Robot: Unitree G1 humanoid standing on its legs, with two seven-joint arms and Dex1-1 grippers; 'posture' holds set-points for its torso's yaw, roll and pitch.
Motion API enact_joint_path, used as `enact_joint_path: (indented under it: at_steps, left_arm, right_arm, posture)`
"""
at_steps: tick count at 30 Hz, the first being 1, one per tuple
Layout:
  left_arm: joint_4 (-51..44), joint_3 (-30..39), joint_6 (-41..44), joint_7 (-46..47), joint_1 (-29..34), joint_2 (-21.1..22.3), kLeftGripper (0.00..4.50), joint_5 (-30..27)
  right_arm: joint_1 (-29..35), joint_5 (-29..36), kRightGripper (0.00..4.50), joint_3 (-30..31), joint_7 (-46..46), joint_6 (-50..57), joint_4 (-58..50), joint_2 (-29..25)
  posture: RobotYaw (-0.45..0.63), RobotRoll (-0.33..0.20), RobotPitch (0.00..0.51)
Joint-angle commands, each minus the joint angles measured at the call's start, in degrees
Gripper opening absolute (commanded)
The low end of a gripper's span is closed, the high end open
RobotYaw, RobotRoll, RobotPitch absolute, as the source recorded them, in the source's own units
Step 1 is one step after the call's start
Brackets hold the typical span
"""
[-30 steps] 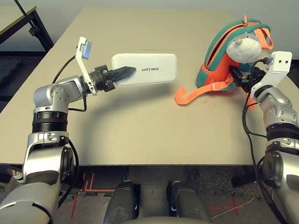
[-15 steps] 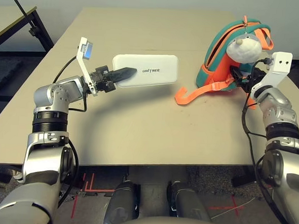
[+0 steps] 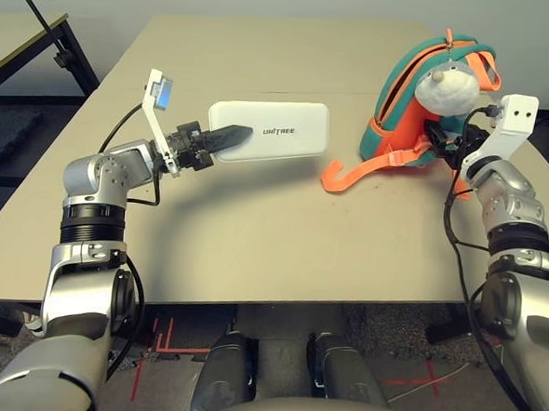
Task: Put the pencil case into the backpack and zip it.
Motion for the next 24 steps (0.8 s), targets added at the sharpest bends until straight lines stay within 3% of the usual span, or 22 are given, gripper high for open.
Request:
enact_joint_path:
  at_steps: [1,24]
  left_arm:
    - [-0.8,-0.2,-0.1,-1.1,-0.6,0.4,1.36,-1.1]
    - [-1.1,-0.8,0.4,-1.9,-0.1,0.6,1.36,-1.1]
  right_arm:
    - [-0.5,0.0,4.5,-0.3,-0.3,-0.7,1.0,-0.7]
    - [-2.5,-0.8,4.5,0.3,0.4,-1.4,4.5,-1.6]
  posture:
    - [-0.14,0.0,0.023]
    - [-0.14,0.0,0.023]
